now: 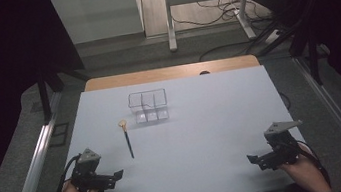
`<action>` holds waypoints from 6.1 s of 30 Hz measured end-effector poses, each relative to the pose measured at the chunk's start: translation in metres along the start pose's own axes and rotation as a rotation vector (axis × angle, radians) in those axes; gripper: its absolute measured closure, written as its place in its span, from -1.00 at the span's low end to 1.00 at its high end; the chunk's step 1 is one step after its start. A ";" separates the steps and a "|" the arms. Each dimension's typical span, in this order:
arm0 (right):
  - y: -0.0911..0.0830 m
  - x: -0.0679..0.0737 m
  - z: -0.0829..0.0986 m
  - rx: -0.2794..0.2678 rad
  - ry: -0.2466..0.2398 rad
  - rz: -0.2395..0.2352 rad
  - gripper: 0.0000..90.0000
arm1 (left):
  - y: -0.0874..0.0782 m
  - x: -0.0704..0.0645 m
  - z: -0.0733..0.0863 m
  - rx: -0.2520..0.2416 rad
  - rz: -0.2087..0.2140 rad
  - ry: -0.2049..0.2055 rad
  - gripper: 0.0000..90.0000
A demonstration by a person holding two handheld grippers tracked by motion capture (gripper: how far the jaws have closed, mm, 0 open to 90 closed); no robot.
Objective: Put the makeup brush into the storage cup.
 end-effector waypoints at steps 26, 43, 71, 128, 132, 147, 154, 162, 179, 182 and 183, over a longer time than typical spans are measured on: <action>0.002 0.002 -0.002 -0.001 -0.020 0.001 -1.00 | 0.010 0.029 -0.027 -0.010 -0.023 -0.047 -1.00; 0.003 0.004 0.000 0.016 -0.038 0.006 -1.00 | 0.021 0.036 -0.043 0.024 -0.009 -0.042 -1.00; 0.005 0.004 0.001 0.027 -0.041 0.013 -1.00 | 0.040 0.052 -0.072 0.125 -0.026 -0.058 -1.00; 0.007 0.006 0.002 0.051 -0.063 0.016 -0.99 | 0.087 0.056 -0.109 0.298 -0.115 -0.117 -0.47; 0.007 0.006 0.003 0.052 -0.068 0.017 -0.99 | 0.090 0.057 -0.105 0.310 -0.105 -0.134 -0.27; 0.008 0.007 0.003 0.055 -0.076 0.016 -0.99 | 0.084 0.066 -0.098 0.321 -0.107 -0.230 0.82; 0.008 0.007 0.003 0.058 -0.073 0.017 -0.99 | 0.084 0.067 -0.098 0.303 -0.091 -0.249 0.84; 0.008 0.008 0.003 0.058 -0.073 0.016 -0.99 | 0.081 0.070 -0.096 0.274 -0.074 -0.261 0.84; 0.006 0.006 0.002 0.042 -0.065 0.012 -0.99 | 0.062 0.064 -0.097 0.182 -0.025 -0.224 0.84; 0.006 0.006 0.002 0.042 -0.057 0.010 -1.00 | 0.057 0.064 -0.096 0.165 -0.016 -0.215 0.84; 0.006 0.005 0.002 0.041 -0.054 0.009 -1.00 | 0.056 0.064 -0.096 0.161 -0.015 -0.214 0.84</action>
Point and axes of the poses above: each handheld gripper's, and its own axes: y roughly forward along the jaws, z roughly out of its underside, x roughly to its left, the point moved 10 cm from there along y, roughly forward along the jaws, and after that the axes turned 11 degrees about x, right-handed, at the moved point
